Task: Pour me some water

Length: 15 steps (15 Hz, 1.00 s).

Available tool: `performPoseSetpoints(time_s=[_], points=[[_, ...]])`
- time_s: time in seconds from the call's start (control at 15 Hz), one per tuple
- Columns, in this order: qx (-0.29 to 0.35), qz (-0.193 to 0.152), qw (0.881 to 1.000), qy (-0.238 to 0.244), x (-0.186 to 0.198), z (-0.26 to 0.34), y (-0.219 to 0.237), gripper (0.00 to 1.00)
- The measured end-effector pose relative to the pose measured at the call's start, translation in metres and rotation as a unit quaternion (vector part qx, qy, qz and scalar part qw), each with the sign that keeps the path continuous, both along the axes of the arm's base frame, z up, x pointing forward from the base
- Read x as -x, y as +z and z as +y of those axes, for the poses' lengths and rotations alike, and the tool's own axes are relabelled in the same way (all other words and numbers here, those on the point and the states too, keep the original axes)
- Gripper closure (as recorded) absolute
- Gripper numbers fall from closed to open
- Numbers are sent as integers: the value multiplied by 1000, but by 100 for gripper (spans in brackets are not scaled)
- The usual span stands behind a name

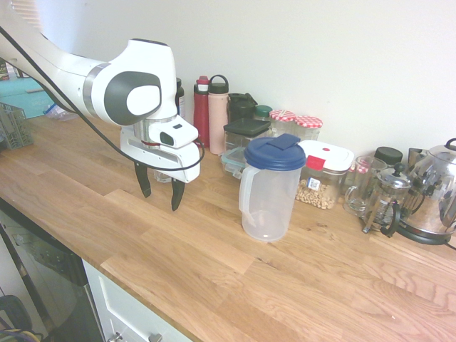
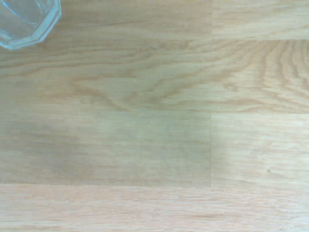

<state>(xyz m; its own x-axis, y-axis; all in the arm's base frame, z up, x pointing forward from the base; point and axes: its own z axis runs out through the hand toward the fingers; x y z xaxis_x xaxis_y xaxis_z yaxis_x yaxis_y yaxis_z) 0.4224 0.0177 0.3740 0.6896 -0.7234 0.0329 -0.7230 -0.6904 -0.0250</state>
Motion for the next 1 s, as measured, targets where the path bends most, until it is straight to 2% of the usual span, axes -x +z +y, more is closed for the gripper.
performPoseSetpoints(time_s=[0.27, 0.53, 0.73, 1.0], points=[[-9, -7, 1000, -12, 2, -4, 15, 0], [-15, -63, 998, -5, 33, -31, 100, 0], [-10, -104, 994, -41, 55, -73, 140, 0], [-16, -118, 990, -77, 72, -139, 150, 0]])
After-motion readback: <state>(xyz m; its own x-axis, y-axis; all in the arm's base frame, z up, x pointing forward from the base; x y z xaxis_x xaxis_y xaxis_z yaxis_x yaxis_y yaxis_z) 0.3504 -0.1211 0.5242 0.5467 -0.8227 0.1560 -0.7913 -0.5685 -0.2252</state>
